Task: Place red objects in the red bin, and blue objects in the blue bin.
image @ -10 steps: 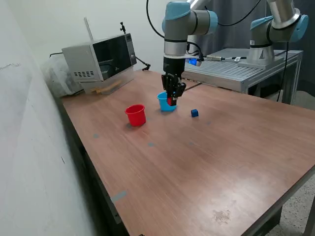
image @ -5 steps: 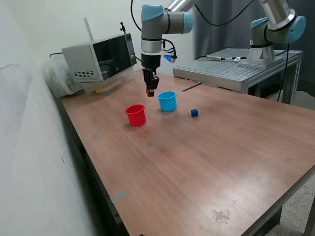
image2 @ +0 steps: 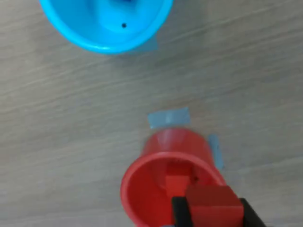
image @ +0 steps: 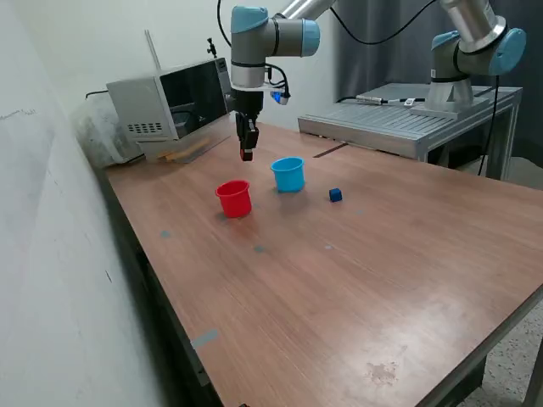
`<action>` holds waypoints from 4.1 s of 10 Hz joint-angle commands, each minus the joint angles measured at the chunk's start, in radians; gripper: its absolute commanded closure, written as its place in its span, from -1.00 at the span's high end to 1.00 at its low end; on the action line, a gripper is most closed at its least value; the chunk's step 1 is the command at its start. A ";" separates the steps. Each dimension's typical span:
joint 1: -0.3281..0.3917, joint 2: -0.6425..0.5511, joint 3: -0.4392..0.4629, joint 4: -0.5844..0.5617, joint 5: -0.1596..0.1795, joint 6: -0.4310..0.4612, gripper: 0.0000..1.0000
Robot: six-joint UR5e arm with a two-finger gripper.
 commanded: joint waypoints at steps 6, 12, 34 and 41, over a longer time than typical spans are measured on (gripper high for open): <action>0.004 0.091 -0.080 0.016 0.000 -0.001 -1.00; -0.028 0.144 -0.139 0.014 -0.002 -0.001 -1.00; 0.045 -0.254 0.439 0.019 0.009 0.119 1.00; 0.093 -0.242 0.487 -0.002 0.010 0.255 1.00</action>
